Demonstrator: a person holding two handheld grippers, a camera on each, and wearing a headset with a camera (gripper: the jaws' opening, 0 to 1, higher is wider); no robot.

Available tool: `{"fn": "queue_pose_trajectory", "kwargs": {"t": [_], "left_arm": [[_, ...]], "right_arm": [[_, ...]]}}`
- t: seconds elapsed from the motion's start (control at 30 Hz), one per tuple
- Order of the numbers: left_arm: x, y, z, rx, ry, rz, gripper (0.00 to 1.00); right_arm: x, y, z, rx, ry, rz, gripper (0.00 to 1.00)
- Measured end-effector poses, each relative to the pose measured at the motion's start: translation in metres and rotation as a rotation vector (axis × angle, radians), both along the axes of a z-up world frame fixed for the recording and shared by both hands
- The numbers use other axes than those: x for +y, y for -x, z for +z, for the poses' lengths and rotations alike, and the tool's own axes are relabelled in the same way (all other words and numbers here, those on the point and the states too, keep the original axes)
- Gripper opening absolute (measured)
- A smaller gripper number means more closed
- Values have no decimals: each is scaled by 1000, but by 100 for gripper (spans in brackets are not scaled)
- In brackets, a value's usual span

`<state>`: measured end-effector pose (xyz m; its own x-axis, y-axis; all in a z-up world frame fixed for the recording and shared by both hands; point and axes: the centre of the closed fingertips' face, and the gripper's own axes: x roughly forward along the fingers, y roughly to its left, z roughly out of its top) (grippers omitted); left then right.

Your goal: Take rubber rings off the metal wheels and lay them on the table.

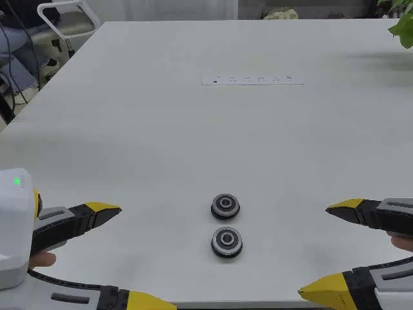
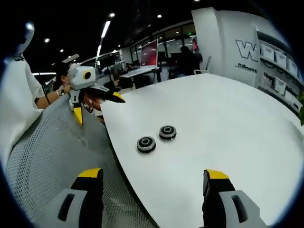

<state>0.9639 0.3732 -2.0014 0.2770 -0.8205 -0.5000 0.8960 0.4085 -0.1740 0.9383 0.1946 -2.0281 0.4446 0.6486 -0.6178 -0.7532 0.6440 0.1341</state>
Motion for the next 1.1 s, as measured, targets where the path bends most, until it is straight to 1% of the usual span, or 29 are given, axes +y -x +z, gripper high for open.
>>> {"fn": "queue_pose_trajectory", "kwargs": {"t": [0.27, 0.97, 1.1], "left_arm": [[0, -1, 0, 2, 2, 4, 96], [-1, 2, -3, 7, -14, -9, 95], [-1, 3, -3, 2, -17, -20, 91]], "right_arm": [[-1, 0, -1, 1, 4, 2, 85], [-1, 2, -3, 6, 15, 13, 84], [-1, 2, -4, 6, 20, 18, 84]]}}
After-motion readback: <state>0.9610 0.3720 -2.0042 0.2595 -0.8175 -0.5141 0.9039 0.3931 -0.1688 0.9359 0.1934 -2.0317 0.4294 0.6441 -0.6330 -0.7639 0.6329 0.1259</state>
